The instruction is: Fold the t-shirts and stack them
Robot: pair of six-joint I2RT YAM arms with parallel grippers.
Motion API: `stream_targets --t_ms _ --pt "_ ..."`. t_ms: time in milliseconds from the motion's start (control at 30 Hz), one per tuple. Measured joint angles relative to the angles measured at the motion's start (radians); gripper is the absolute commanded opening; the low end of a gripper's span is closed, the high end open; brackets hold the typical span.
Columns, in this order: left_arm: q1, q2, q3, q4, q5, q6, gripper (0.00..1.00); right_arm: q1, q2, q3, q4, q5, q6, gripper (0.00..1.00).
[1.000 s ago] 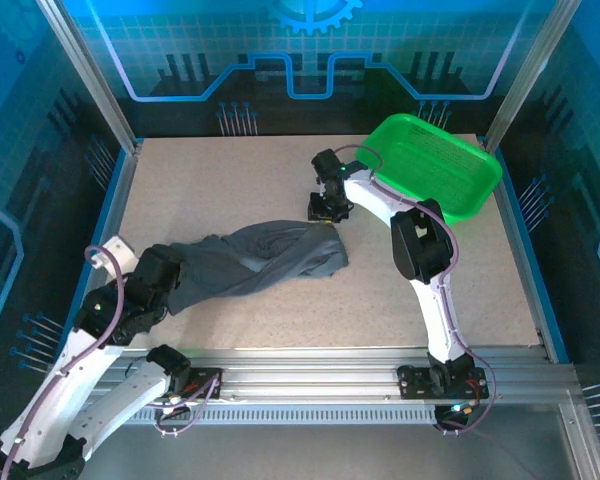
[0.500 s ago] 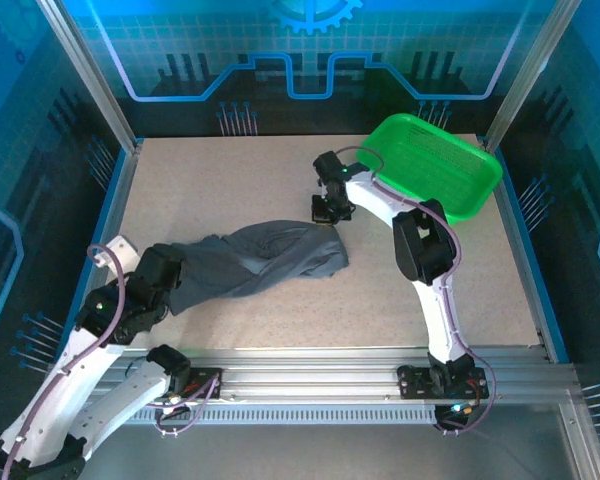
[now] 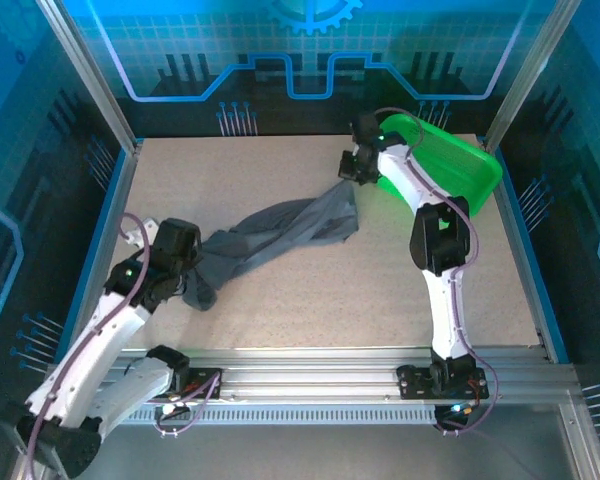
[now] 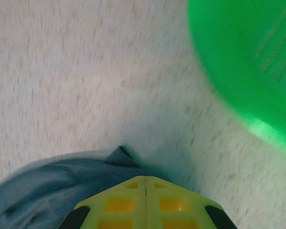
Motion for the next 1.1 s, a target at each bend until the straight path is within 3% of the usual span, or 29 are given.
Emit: stream_targets --t_ms 233,433,600,833,1100 --pt "0.107 0.225 0.087 0.132 0.214 0.024 0.0 -0.086 0.222 0.341 -0.069 0.026 0.018 0.0" --pt "0.112 0.376 0.195 0.249 0.356 0.05 0.0 -0.153 0.24 0.373 -0.084 0.074 0.047 0.0" --pt "0.114 0.417 0.23 0.286 0.421 0.06 0.0 -0.202 0.221 0.338 -0.064 0.081 0.047 0.0" --pt "0.207 0.421 0.336 0.245 0.445 0.076 0.0 -0.164 0.042 0.177 -0.06 0.107 0.02 0.0" --pt "0.291 0.4 0.62 0.17 0.376 0.085 0.0 -0.057 -0.426 -0.034 0.029 0.118 0.046 0.0"
